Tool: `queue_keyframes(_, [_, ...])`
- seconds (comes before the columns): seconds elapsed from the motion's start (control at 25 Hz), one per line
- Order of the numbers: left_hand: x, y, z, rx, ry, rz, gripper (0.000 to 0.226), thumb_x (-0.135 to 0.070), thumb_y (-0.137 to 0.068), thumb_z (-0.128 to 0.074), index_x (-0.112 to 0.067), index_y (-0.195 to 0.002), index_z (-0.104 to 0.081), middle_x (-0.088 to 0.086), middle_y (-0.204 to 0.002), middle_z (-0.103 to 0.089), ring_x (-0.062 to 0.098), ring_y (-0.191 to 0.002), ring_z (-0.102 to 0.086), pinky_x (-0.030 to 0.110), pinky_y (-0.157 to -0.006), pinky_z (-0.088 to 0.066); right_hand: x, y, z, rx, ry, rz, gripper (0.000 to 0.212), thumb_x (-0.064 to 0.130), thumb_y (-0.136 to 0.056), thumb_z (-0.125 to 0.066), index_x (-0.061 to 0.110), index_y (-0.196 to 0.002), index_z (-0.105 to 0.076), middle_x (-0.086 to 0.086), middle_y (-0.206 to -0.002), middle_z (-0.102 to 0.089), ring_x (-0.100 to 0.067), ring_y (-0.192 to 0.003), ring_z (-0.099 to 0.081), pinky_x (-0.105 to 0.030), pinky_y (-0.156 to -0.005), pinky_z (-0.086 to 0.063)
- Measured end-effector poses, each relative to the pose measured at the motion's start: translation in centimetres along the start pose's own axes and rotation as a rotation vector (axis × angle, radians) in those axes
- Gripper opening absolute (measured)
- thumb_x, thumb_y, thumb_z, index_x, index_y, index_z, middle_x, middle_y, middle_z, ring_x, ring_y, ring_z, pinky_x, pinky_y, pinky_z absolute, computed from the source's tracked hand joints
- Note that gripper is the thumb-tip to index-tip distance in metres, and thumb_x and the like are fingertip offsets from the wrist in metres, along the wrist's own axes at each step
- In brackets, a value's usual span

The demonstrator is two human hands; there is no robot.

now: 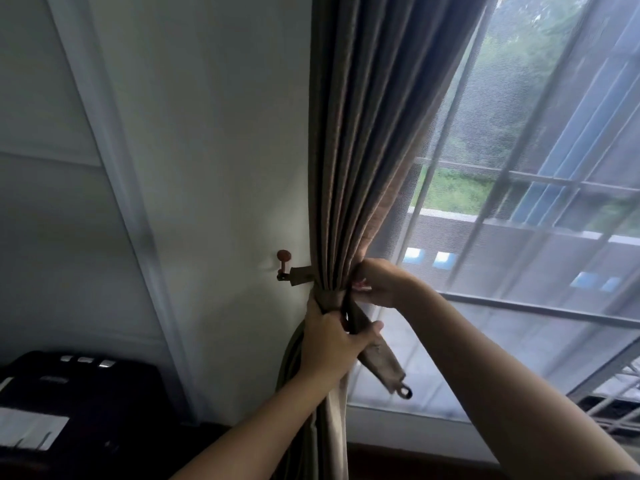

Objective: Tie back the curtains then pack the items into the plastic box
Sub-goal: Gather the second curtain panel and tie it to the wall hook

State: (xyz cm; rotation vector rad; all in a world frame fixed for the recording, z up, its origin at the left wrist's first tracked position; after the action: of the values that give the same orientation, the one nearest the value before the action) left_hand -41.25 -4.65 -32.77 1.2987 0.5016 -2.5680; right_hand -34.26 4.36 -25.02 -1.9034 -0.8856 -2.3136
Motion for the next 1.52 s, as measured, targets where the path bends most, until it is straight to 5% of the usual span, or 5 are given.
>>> queue_keyframes(0.24, [0.1,-1.7,0.8,0.035,-0.072,0.085,0.033,-0.025,-0.085,-0.048,-0.006,-0.103,-0.069,0.012,-0.141,-0.041,0.025,-0.119,-0.049,0.024,-0.094,-0.038,0.1,0.4,-0.4,0.148,0.102,0.029,0.027,-0.009,-0.077,-0.042,0.004,-0.088,-0.063,-0.009,-0.091,-0.062,-0.017,-0.084,-0.062,-0.024,-0.063,-0.059])
queue_keyframes(0.44, [0.8,-1.8,1.8,-0.001,-0.082,0.039,0.038,-0.032,-0.090,-0.045,-0.014,-0.119,-0.061,0.005,-0.127,-0.055,0.026,-0.104,-0.058,0.029,-0.079,-0.044,-0.7,0.2,-0.9,-0.164,0.666,0.349,0.064,0.066,-0.054,-0.075,0.038,-0.109,-0.058,0.009,-0.109,-0.065,-0.016,-0.103,-0.061,-0.032,-0.084,-0.054])
queue_keyframes(0.96, [0.0,-2.9,7.8,-0.127,-0.817,-0.620,0.022,-0.027,-0.084,-0.068,-0.012,-0.068,-0.062,0.003,-0.051,-0.062,0.020,-0.038,-0.059,0.023,-0.035,-0.034,-1.1,-0.2,-0.2,-0.452,0.668,0.342,0.049,0.061,-0.068,-0.062,0.025,-0.101,-0.063,-0.001,-0.099,-0.069,-0.025,-0.094,-0.064,-0.043,-0.081,-0.054])
queue_keyframes(1.16, [3.2,-6.8,9.6,0.587,-0.586,-0.455,0.032,-0.044,-0.091,-0.051,-0.015,-0.103,-0.060,-0.001,-0.086,-0.061,0.015,-0.075,-0.057,0.025,-0.060,-0.040,-1.8,-0.9,0.6,-0.401,0.664,0.392,0.040,0.056,-0.070,-0.065,0.027,-0.097,-0.062,0.007,-0.088,-0.064,-0.019,-0.087,-0.063,-0.037,-0.075,-0.054])
queue_keyframes(1.52, [8.2,-11.0,12.4,0.617,-0.017,-0.147,0.012,-0.026,-0.088,-0.064,-0.016,-0.081,-0.065,0.001,-0.061,-0.066,0.011,-0.052,-0.063,0.015,-0.049,-0.043,-2.2,-2.6,2.1,-0.359,0.612,0.468,0.029,0.047,-0.071,-0.069,0.027,-0.091,-0.064,0.006,-0.087,-0.067,-0.015,-0.082,-0.063,-0.032,-0.069,-0.052])
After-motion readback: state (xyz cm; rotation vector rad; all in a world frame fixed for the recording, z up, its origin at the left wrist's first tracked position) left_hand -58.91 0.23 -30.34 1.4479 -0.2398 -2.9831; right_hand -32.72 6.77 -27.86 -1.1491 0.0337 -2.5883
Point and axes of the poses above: each hand's wrist, its own y-axis away from the middle knuckle, its own z-axis out of the back of the hand, x = y × z, the point moved 2 cm from there along -y, towards the middle knuckle
